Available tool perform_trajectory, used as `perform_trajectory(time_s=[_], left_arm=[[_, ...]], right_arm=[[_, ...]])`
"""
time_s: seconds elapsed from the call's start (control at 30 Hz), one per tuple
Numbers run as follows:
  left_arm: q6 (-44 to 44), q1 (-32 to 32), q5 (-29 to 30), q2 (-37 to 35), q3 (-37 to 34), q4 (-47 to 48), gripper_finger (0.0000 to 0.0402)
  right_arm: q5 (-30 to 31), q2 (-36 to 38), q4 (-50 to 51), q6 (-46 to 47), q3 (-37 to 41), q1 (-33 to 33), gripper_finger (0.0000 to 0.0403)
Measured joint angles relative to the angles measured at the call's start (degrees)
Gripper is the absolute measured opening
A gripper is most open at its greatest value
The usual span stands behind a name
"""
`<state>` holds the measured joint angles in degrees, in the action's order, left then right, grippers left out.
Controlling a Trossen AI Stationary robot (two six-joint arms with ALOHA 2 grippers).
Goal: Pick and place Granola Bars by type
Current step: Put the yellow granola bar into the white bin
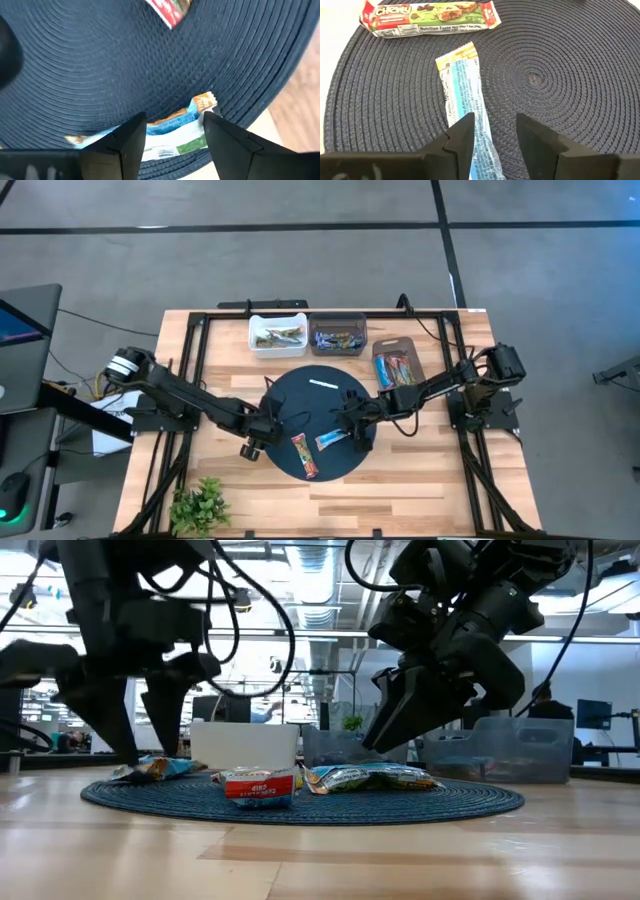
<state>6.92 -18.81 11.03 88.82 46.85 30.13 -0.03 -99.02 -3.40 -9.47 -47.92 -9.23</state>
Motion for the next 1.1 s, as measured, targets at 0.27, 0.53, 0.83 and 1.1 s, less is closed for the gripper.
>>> perform_trajectory(time_s=[0.27,0.53,0.83,1.1], left_arm=[[0.4,0.1,0.2,3.1,0.7,1.8,0.0192],[0.0,0.1,0.2,3.1,0.7,2.5,0.0188],[-1.0,0.2,-0.2,3.1,0.8,3.4,0.01],[-1.5,0.1,-0.2,3.0,0.8,4.0,0.0033]], right_arm=[[0.0,0.0,0.0,0.0,0.0,0.0,0.0138],[0.0,0.0,0.0,0.0,0.0,0.0,0.0138],[0.0,0.0,0.0,0.0,0.0,0.0,0.0138],[0.0,0.0,0.0,0.0,0.0,0.0,0.0138]])
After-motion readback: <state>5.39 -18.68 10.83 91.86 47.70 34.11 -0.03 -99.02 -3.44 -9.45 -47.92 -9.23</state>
